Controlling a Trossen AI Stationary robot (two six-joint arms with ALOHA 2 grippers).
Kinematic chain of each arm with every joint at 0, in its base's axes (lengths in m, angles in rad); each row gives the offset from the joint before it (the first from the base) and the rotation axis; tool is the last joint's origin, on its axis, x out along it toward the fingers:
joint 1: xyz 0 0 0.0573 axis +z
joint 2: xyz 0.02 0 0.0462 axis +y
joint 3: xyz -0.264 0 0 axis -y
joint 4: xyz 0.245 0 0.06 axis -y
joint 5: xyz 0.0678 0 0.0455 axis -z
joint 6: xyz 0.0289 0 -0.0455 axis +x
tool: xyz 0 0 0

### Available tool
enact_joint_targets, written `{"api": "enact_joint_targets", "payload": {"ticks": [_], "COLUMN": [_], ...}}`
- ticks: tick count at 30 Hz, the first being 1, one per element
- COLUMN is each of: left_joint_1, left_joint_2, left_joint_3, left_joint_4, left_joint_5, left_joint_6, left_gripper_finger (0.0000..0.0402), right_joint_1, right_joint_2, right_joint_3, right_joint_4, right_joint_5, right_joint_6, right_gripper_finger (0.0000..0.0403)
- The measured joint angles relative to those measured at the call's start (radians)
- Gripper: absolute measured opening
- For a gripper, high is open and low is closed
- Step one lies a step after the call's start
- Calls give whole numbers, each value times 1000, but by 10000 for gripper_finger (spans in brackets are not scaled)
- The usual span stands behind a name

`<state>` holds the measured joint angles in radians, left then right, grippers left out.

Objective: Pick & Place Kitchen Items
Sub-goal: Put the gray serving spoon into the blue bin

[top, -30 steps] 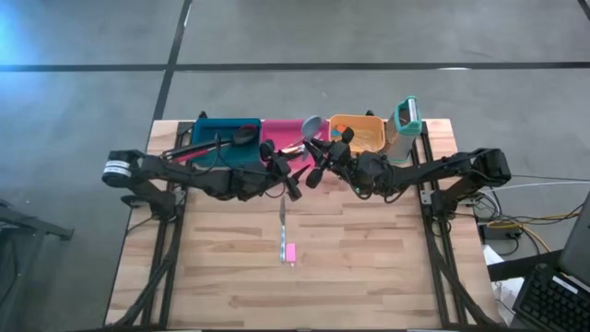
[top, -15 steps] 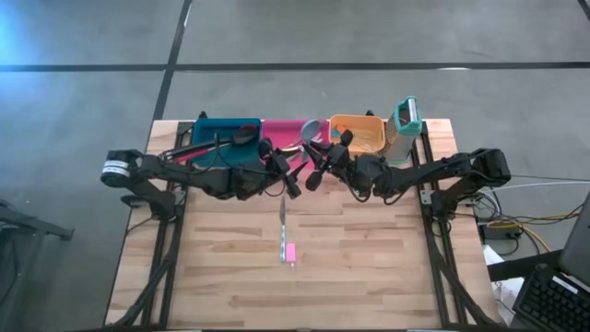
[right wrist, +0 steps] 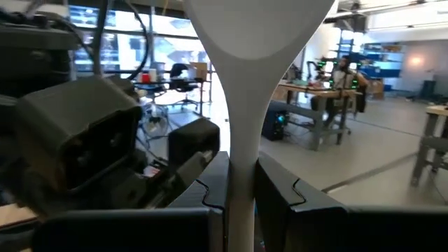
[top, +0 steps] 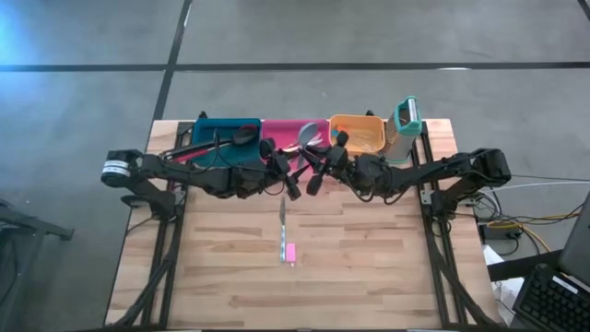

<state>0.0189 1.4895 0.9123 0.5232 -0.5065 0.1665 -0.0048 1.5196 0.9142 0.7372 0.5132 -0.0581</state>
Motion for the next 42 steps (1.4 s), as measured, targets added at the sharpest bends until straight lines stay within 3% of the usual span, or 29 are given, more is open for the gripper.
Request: {"api": "enact_joint_targets", "payload": {"ticks": [7,15,20,28,34,38,42], "left_joint_1": [6,8,7,6,69,185,369], "left_joint_2": [0,-1,-26,-180,-330,-358,-300], "left_joint_3": [0,0,19,114,272,453,641], "left_joint_4": [-7,-50,-149,-628,-1080,-1402,-1746], "left_joint_5": [25,16,9,19,28,102,203], "left_joint_6": [1,-6,13,37,52,20,-8], "left_gripper_finger": [168,51,52,52,52,52,52], "right_joint_1": [0,-3,-2,-2,-4,-5,-6], "right_joint_2": [0,0,-2,-53,-100,-102,-101], "right_joint_3": [0,-1,-1,0,0,0,0], "right_joint_4": [-8,-37,-44,-142,-291,-346,-359], "right_joint_5": [-99,-95,-97,-95,-88,-91,-91], "right_joint_6": [-2,-14,-23,-33,-12,11,23], "right_gripper_finger": [31,31,33,124,157,166,167]}}
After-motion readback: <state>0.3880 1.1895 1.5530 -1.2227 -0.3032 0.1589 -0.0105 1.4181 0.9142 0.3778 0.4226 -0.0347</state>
